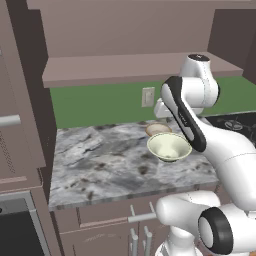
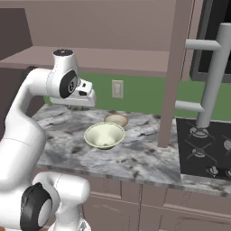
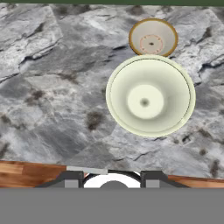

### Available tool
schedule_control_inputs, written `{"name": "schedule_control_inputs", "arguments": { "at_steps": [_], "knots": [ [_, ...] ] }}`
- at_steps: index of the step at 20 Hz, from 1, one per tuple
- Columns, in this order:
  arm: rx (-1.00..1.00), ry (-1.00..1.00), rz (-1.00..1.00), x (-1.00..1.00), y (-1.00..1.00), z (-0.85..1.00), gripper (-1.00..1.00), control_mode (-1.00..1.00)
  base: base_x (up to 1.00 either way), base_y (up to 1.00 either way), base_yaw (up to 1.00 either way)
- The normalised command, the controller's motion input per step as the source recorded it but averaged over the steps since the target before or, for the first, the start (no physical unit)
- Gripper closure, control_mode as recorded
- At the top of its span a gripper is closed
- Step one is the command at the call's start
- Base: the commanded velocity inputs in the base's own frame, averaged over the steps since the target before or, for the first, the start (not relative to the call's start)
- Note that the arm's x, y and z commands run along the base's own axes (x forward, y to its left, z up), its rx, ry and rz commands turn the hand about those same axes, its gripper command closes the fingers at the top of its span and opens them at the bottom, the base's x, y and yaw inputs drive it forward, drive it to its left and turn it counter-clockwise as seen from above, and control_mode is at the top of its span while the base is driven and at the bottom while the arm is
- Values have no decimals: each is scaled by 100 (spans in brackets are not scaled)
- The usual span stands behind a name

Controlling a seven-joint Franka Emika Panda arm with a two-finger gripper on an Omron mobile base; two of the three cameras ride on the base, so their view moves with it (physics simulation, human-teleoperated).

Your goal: Pick up the bowls on the counter and stack them on top of one another in the open cabinet. Place the smaller bowl on top of the larger bowl.

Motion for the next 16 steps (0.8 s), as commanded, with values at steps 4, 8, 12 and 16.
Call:
{"name": "schedule_control_inputs", "arguments": {
  "at_steps": [4, 8, 12, 16],
  "knots": [
    [0, -3, 0, -1, -1, -2, -100, -100, 0, 0, 0],
    [0, -8, 0, 14, 0, -2, -100, -100, 0, 0, 0],
    [-2, -7, 0, 26, 0, -9, -100, -100, 0, 0, 0],
    [-4, -2, 0, 35, 0, -16, -100, -100, 0, 0, 0]
  ]
}}
